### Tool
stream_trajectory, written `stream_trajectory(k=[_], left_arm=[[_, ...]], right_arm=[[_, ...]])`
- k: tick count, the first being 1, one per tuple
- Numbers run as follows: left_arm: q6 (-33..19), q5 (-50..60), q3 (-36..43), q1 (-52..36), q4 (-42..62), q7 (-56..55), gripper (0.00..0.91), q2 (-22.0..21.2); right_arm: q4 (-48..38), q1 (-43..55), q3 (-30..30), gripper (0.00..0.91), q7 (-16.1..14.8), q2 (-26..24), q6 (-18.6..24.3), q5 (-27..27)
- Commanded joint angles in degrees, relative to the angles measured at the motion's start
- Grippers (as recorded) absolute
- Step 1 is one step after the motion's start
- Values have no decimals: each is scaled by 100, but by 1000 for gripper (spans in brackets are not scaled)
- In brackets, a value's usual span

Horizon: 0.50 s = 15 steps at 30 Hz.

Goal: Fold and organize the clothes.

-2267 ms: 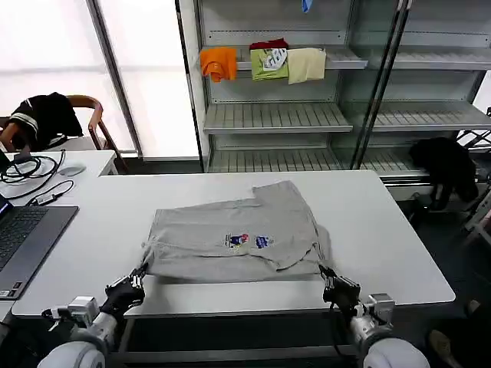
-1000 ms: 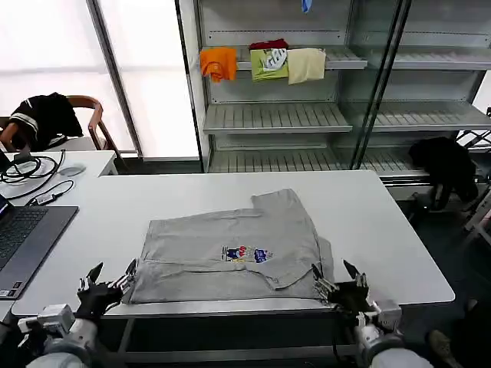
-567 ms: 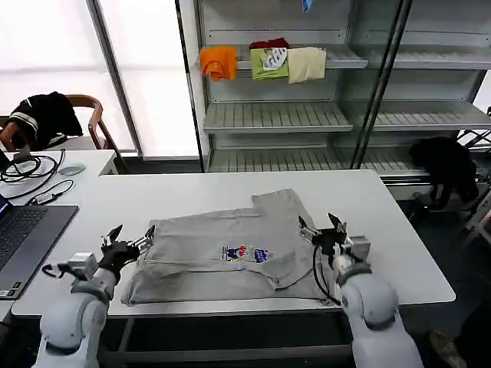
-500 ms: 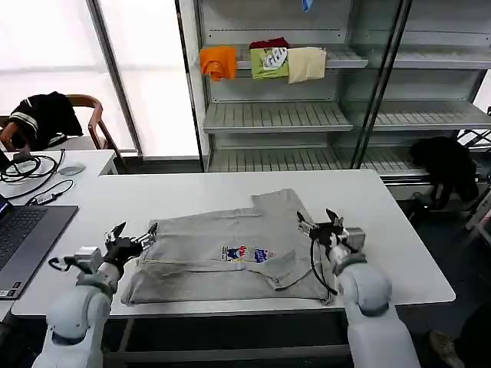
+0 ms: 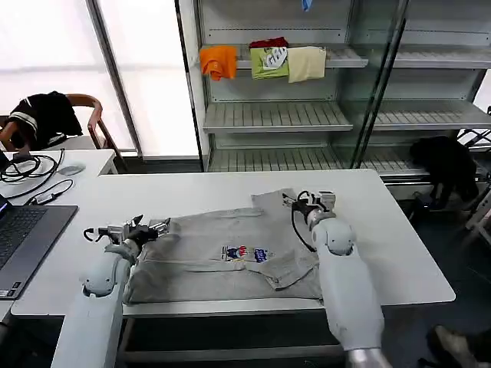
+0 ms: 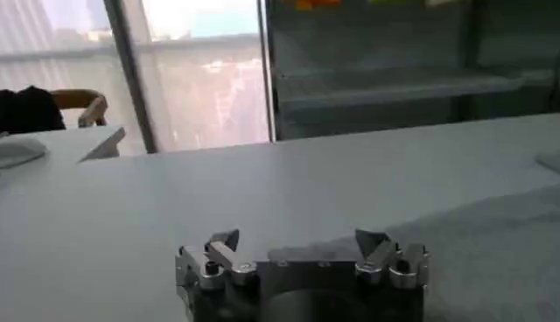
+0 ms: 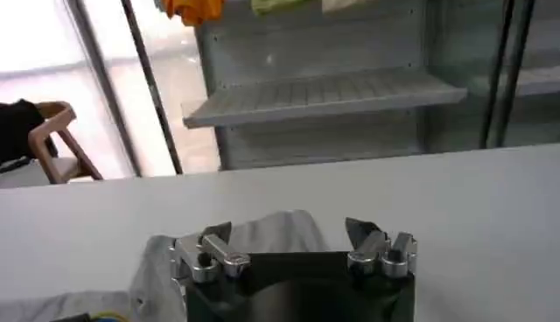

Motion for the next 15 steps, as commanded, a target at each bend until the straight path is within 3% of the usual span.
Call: stream_trajectory(k=[1, 4, 6, 8, 9, 10, 11, 12, 13, 15], left_arm=[[-4, 233, 120, -449, 853, 139, 907, 32], [-7, 225, 121, -431, 824, 160, 907, 24], [-6, 215, 121, -431, 799, 161, 907, 15], [-5, 211, 128, -431, 773, 168, 907, 15], [-4, 212, 133, -431, 762, 167, 836, 16], [-4, 216, 141, -429, 750, 168, 786, 16], [-3, 216, 146, -428, 744, 169, 574, 16], [-2, 218, 147, -421, 737, 173, 494, 11], [-2, 219, 147, -413, 733, 188, 292, 7], [-2, 232, 146, -378, 714, 189, 101, -4]], right_arm=[[-1210, 637, 13, 907, -48, 239, 15, -564], [-1253, 619, 14, 907, -35, 234, 30, -641], [-1241, 590, -5, 856, -53, 208, 26, -728], [-1203, 560, -11, 665, -83, 197, 24, -791], [-1186, 549, -12, 322, -103, 195, 14, -839], [-1161, 544, -25, 181, -114, 194, 1, -869], [-1146, 537, -34, 0, -115, 194, -10, -893], [-1124, 531, -34, 0, -128, 198, -20, -927], [-1100, 515, -34, 0, -161, 204, -31, -1008], [-1035, 479, -42, 0, -190, 209, -33, -1061]])
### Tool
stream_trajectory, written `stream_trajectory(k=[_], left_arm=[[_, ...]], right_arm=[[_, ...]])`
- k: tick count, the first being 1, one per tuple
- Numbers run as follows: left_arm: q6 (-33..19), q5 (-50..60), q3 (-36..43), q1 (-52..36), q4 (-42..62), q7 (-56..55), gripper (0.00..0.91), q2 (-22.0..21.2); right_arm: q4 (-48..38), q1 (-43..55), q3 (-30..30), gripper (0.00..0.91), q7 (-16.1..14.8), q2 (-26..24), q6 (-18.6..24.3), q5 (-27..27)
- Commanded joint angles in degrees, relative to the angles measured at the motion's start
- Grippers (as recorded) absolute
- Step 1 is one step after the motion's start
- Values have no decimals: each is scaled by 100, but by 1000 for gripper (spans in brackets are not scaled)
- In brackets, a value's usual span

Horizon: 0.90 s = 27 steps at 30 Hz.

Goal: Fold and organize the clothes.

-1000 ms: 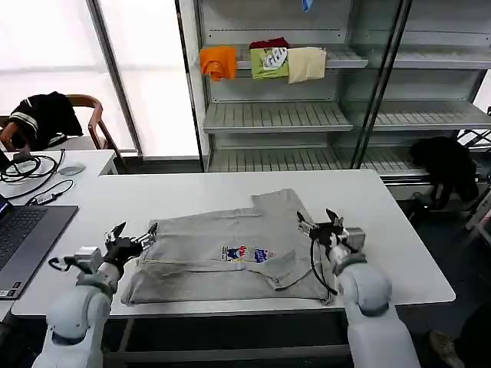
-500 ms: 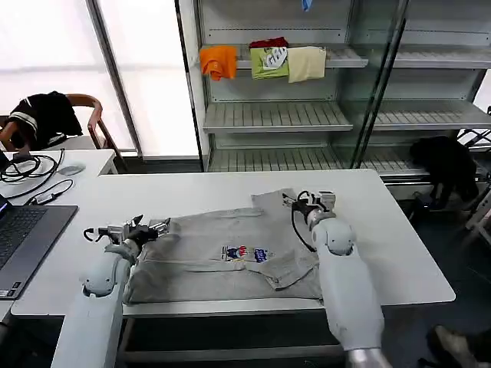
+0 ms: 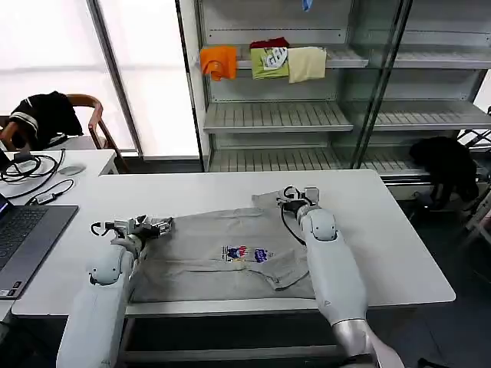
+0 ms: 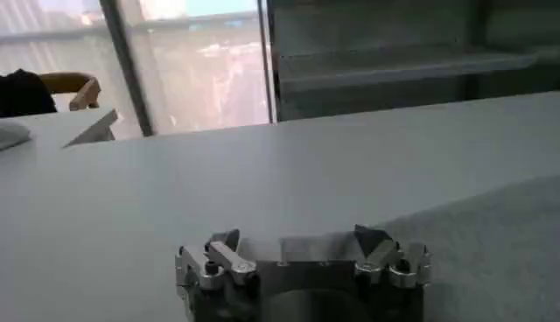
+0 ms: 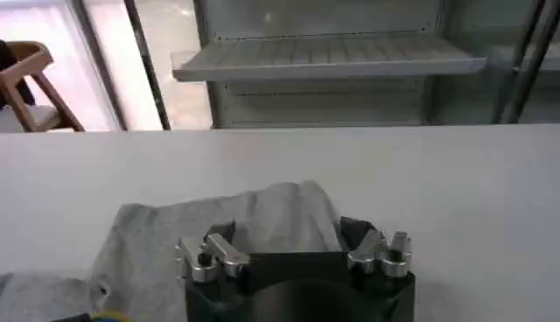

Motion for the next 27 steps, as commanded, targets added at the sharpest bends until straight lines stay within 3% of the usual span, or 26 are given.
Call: stream_trajectory(k=[1, 2, 9, 20, 27], left_arm=[[20, 92, 29, -48, 173, 54, 91, -13], [19, 91, 25, -27, 151, 70, 20, -12], [16, -5, -12, 71, -45, 122, 20, 4], [0, -1013, -87, 140, -704, -210, 10, 45], [0, -1430, -156, 277, -1124, -348, 10, 99]], right_arm=[[-191, 106, -25, 0, -87, 58, -42, -400], [-150, 81, -31, 0, -92, 56, -42, -404], [103, -36, -35, 0, -107, 36, -39, -344], [944, -400, -55, 0, 157, -118, 502, 861], [1865, -862, -72, 0, 300, -341, 305, 1407]])
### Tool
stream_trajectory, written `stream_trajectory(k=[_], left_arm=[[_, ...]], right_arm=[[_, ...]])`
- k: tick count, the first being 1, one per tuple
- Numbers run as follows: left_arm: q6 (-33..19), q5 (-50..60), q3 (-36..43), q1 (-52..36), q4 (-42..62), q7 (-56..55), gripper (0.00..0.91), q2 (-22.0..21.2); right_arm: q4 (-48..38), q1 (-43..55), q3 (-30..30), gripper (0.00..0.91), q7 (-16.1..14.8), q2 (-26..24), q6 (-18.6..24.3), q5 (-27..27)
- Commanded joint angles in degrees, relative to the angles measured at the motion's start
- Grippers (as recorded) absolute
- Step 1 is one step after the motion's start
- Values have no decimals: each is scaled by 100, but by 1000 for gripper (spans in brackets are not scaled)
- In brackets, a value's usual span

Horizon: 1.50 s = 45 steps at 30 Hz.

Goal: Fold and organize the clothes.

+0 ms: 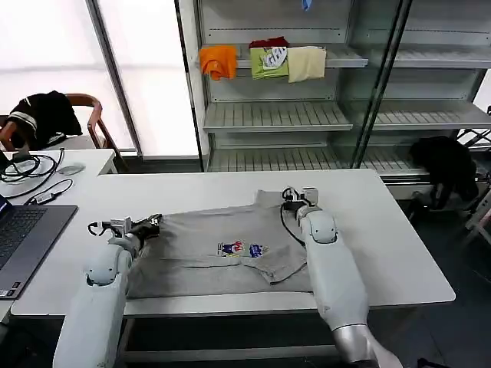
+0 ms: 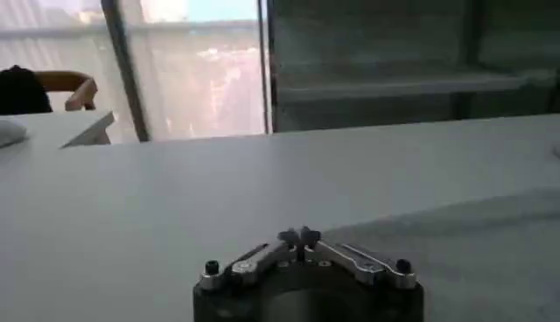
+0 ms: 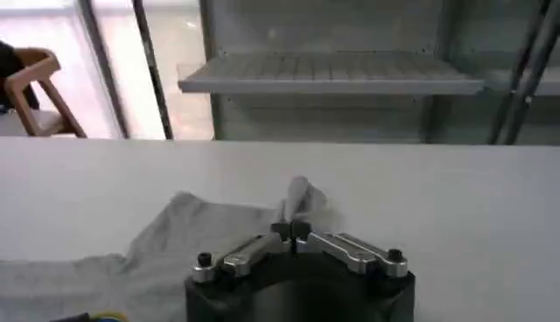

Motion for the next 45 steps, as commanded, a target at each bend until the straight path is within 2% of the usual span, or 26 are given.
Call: stream_trajectory(k=[1, 5, 9, 22, 37, 45], left_arm=[[-21, -789, -31, 136, -651, -168, 10, 25], [-24, -886, -99, 350, -849, -89, 10, 6], [-31, -995, -213, 654, -1067, 69, 10, -24], [-426, -1572, -699, 1524, -1235, 652, 10, 246], [-725, -1765, -806, 2031, -1347, 1059, 10, 415], [-708, -1667, -804, 2129, -1391, 1057, 20, 396]], right_arm=[[1177, -533, -17, 0, 136, -215, -38, 848], [1996, -1059, -45, 0, 127, -385, -324, 961], [2805, -1551, -52, 0, 52, -535, -342, 1041], [4180, -2859, 30, 0, 109, -735, -351, 1057], [4579, -3746, 123, 0, -92, -693, -336, 644], [4418, -3904, 166, 0, -159, -671, -334, 11]])
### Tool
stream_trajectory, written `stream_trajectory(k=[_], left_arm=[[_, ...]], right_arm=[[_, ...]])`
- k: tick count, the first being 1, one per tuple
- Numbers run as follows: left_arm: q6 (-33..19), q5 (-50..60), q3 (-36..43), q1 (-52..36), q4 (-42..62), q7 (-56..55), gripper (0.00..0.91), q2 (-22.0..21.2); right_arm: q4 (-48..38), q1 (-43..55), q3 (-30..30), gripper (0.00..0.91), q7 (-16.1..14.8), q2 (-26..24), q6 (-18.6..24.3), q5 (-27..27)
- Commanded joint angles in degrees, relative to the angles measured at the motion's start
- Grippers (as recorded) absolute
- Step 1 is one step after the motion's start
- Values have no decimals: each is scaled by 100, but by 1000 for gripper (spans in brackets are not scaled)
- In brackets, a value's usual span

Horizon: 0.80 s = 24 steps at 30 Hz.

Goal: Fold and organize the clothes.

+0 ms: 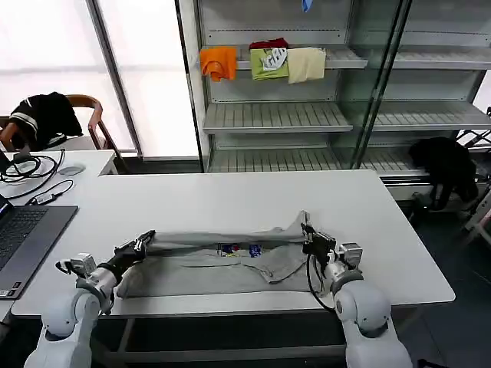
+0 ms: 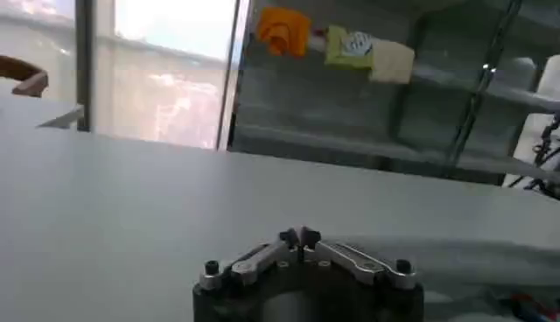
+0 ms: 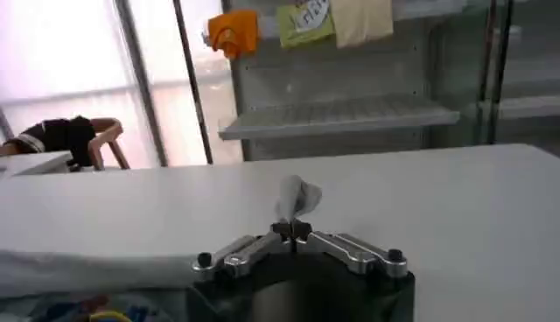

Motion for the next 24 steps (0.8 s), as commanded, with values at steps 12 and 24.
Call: stream_trajectory(k=[12, 24], left_arm=[[-10, 480, -189, 340, -335, -162, 907, 16], [248, 1140, -175, 831, -1405, -1727, 907, -591]], right_arm=[[-16, -394, 6, 907, 382, 4, -12, -1713], [740, 23, 430, 907, 674, -80, 91, 990]])
